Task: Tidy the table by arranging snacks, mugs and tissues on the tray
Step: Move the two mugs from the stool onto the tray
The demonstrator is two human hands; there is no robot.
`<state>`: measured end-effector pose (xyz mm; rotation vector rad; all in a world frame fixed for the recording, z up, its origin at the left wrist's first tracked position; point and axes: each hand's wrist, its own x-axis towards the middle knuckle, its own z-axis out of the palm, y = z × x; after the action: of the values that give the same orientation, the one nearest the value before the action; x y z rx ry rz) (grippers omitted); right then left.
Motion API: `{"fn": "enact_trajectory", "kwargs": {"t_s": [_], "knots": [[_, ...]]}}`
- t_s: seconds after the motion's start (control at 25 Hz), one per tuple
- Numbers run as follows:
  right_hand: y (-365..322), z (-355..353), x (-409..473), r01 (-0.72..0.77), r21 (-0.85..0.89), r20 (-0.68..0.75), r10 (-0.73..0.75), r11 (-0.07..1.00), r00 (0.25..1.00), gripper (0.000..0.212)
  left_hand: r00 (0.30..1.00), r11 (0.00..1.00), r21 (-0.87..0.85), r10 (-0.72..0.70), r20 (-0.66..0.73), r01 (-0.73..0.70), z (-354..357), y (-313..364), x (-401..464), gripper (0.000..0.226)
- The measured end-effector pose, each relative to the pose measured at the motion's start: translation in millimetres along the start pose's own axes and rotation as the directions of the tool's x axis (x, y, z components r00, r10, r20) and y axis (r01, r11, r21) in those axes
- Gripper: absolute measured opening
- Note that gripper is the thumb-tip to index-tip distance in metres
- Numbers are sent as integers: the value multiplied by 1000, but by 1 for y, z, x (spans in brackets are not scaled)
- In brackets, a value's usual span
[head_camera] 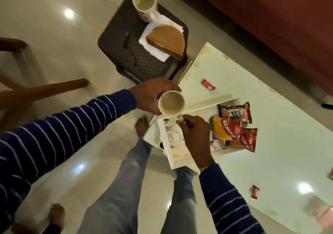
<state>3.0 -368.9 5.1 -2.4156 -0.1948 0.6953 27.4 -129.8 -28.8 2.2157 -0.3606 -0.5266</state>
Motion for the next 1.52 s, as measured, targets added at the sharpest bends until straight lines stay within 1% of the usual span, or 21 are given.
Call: {"fn": "enact_trajectory", "kwargs": {"t_s": [0.04,0.12,0.24,0.36,0.52,0.68,0.84,0.96,1.0,1.04,1.12,1.16,1.2,1.24,1.28,1.36,1.44,1.52], "knots": [[17,3,-14,-44,31,5,44,999,999,17,999,1000,-6,-7,49,7,21,5,3,87],[46,12,-35,-85,79,13,84,993,996,14,992,999,-32,-9,123,13,58,5,9,86],[72,31,-49,-129,145,40,124,981,991,15,983,997,-72,-26,181,40,92,0,11,80],[92,53,-55,-166,157,62,158,974,986,12,975,996,-68,-49,219,65,116,-5,8,81],[105,75,-59,-178,204,30,175,963,984,10,964,995,-28,-88,250,98,131,-11,3,83],[113,92,-59,-205,175,36,202,963,979,13,955,989,-38,-131,265,146,142,-20,2,82],[115,100,-60,-228,171,28,227,958,974,13,950,986,-65,-127,285,151,148,-28,2,84],[112,100,-60,-240,193,48,235,951,971,14,954,990,-68,-96,284,120,148,-33,2,86],[110,99,-59,-255,208,64,247,944,967,18,953,992,-69,-83,291,108,148,-34,2,88],[108,96,-59,-287,222,84,275,932,958,28,950,994,-63,-71,303,94,146,-35,2,93],[104,84,-60,-368,256,86,358,894,930,54,944,998,-24,-48,326,59,138,-37,1,110],[103,75,-60,-384,281,58,384,880,922,65,943,998,-1,-52,330,56,131,-38,-2,120],[102,65,-59,-380,293,14,393,878,919,73,945,997,20,-79,317,77,123,-40,-6,127],[97,55,-51,-351,286,-38,377,891,926,76,953,992,36,-125,276,119,109,-45,-11,130],[89,47,-40,-313,270,-82,346,911,935,78,962,985,39,-171,212,167,91,-51,-16,128],[66,31,-9,-224,269,-140,268,937,953,76,975,975,34,-220,38,219,47,-62,-27,118],[30,19,30,-134,280,-154,182,951,971,72,965,975,44,-207,-159,216,-2,-75,-34,106],[-7,11,70,-26,263,-164,71,964,984,64,927,983,95,-114,-357,157,-49,-93,-32,90]]}}
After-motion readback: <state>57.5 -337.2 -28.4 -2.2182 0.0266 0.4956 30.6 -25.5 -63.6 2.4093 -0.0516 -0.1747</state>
